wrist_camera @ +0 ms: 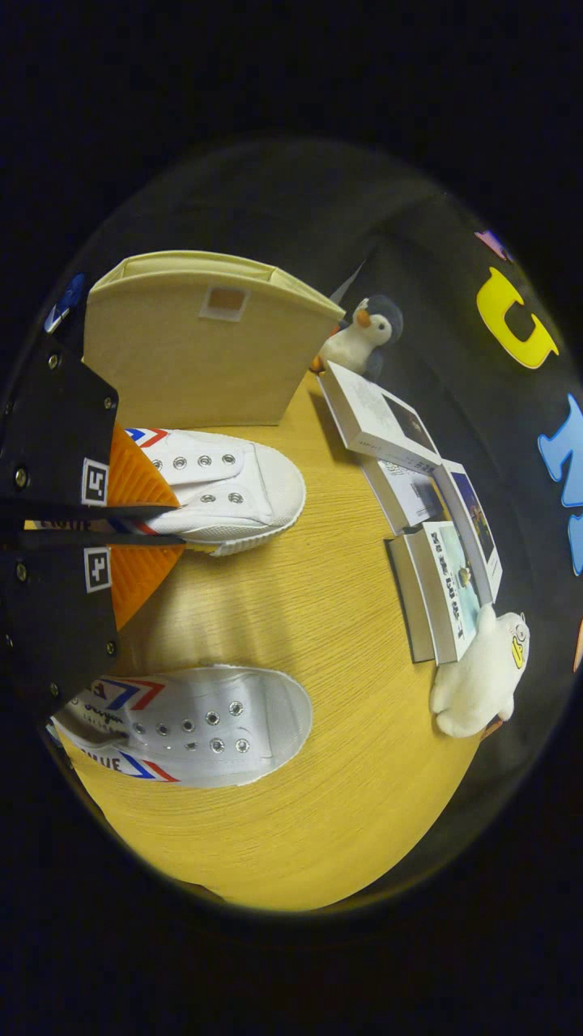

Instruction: Open the storage box then place both shoes into the box .Put the left shoe in first, then the right shoe, with the right side of both shoes facing outward in a uniform manner.

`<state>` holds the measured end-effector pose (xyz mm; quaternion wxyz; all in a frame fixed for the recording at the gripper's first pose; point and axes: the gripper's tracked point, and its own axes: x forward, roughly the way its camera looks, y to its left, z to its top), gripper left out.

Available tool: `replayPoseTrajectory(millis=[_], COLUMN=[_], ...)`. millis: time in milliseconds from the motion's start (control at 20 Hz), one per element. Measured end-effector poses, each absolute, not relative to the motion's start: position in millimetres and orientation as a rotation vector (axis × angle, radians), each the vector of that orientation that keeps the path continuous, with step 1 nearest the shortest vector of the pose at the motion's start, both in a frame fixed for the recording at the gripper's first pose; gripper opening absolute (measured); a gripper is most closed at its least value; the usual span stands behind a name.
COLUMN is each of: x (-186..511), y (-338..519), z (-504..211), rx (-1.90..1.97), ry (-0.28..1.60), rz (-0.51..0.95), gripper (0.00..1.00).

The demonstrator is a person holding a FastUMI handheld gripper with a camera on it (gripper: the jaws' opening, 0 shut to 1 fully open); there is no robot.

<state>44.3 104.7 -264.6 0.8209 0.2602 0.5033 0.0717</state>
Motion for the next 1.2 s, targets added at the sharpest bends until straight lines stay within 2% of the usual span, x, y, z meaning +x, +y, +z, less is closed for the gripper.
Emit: replayPoseTrajectory(millis=[450, 700, 950, 1200], x=[68.3, 85.7, 94.0, 90.2], y=[122.3, 159.5, 216.8, 272.6], z=[-161.2, -114.4, -98.1, -110.5], rx=[0.615, 0.621, 0.578, 0.518], ry=[0.979, 0.924, 0.919, 0.961], rz=[0.209, 0.280, 0.353, 0.403], gripper=[0.04, 0.04, 0.04, 0.04])
